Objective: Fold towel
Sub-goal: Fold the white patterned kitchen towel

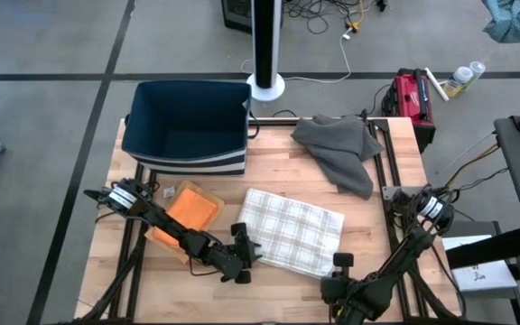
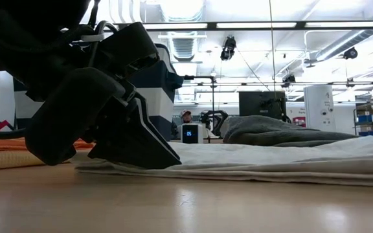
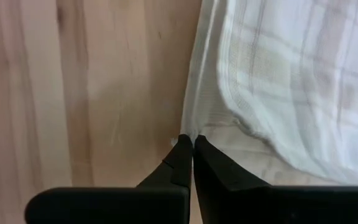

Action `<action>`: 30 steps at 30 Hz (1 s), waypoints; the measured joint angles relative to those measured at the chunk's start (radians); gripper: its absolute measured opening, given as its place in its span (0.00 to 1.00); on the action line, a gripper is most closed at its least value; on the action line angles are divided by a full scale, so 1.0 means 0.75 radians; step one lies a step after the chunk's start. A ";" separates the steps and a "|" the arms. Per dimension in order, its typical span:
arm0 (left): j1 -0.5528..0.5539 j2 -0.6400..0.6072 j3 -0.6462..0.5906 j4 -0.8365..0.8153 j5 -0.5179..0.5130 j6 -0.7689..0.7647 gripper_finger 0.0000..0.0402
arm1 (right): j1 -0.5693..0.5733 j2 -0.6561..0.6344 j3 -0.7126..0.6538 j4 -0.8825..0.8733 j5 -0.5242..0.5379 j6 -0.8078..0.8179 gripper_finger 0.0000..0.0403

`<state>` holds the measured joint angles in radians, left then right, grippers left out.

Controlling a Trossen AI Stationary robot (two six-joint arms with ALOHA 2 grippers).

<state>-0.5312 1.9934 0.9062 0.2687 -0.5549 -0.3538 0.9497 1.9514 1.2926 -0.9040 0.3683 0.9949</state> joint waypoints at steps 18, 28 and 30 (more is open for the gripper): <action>-0.001 -0.079 -0.011 0.026 0.029 0.156 0.38 | 0.005 0.002 0.091 -0.126 -0.069 -0.014 0.01; -0.001 -0.121 -0.006 0.053 0.031 0.169 0.41 | 0.003 0.006 0.096 -0.159 -0.082 -0.005 0.01; -0.007 -0.128 -0.006 0.004 0.032 0.165 0.41 | 0.003 0.004 0.099 -0.179 -0.081 0.011 0.01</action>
<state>-0.5368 1.8977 0.9016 0.2720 -0.5312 -0.2301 0.9520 1.9545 1.3670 -1.0386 0.3079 1.0031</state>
